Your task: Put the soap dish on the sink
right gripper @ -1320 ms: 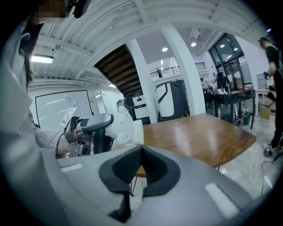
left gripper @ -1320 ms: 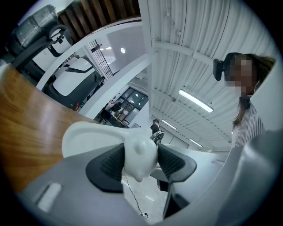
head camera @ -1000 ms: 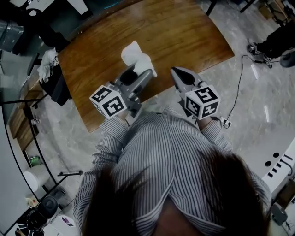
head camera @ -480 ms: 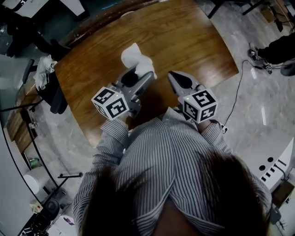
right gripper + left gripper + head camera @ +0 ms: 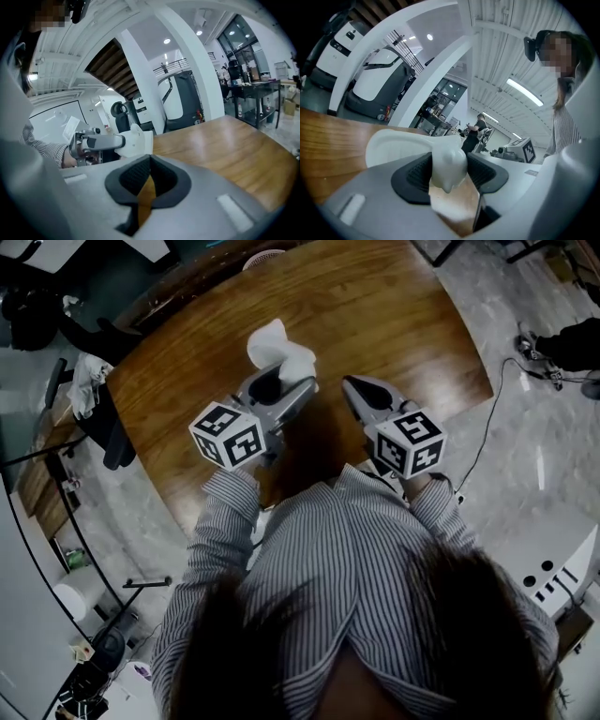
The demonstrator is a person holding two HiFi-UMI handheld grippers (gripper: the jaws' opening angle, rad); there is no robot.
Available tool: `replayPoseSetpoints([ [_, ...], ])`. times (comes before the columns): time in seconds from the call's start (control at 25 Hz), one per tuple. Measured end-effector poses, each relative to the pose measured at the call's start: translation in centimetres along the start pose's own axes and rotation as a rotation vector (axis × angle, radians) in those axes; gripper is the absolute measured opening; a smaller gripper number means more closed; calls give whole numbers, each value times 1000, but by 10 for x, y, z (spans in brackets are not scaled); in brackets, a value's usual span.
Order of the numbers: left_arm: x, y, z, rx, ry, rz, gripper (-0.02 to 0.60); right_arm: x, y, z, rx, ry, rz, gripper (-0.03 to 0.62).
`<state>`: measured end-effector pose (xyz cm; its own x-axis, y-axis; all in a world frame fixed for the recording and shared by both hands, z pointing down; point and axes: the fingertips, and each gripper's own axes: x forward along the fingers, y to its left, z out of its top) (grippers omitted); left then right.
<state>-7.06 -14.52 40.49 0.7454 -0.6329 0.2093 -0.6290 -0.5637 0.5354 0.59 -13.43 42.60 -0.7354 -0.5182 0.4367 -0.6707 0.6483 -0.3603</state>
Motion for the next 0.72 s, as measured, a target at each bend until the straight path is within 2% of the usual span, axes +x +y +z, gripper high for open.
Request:
replayPoseSetpoints([
  [0.32,34,43,5,129,151,65,236,20,-28,-5,50,17,0,2],
  [0.52,60,72,-8,252,324,111,236,28,-45,-13,85,49,9,2],
  [0.72,78,93,-33,299,467,128,236,37,-47,-25,119,84,33,2],
])
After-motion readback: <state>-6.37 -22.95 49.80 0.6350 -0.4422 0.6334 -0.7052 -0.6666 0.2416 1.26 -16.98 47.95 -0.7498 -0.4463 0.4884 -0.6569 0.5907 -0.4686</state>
